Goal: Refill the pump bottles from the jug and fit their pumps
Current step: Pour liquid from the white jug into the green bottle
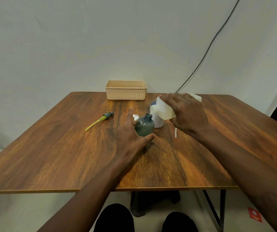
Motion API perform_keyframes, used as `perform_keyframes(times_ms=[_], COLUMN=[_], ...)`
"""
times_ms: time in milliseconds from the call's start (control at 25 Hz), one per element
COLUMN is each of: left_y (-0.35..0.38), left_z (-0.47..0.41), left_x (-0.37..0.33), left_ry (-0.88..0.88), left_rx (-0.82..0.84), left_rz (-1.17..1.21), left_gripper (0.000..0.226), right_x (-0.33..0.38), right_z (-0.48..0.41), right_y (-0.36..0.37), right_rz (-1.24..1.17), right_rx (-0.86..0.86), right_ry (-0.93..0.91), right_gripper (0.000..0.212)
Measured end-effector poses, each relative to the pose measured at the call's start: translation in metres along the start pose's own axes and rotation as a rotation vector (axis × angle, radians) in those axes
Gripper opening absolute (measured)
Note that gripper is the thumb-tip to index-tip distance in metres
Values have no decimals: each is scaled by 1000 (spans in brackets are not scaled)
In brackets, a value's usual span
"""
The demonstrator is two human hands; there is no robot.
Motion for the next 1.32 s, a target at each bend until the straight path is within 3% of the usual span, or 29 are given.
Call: perform_keyframes(times_ms=[1320], left_y=[-1], left_z=[2], left_x=[-1], left_ry=[1], left_rx=[18], left_rz=[63], left_gripper=[126], right_x=[2], right_z=[-1], right_y=[1], right_rz=[10], right_rx=[28], right_ry=[-22], right_gripper=[83])
Point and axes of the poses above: each hand's wrist, its own z-axis away from the middle knuckle, its own y-axis out of the palm, x = y × z, the point moved 10 cm from there along -z, towards the middle knuckle, and after that the axes turned 3 degrees about -y, right-handed, at the moved point
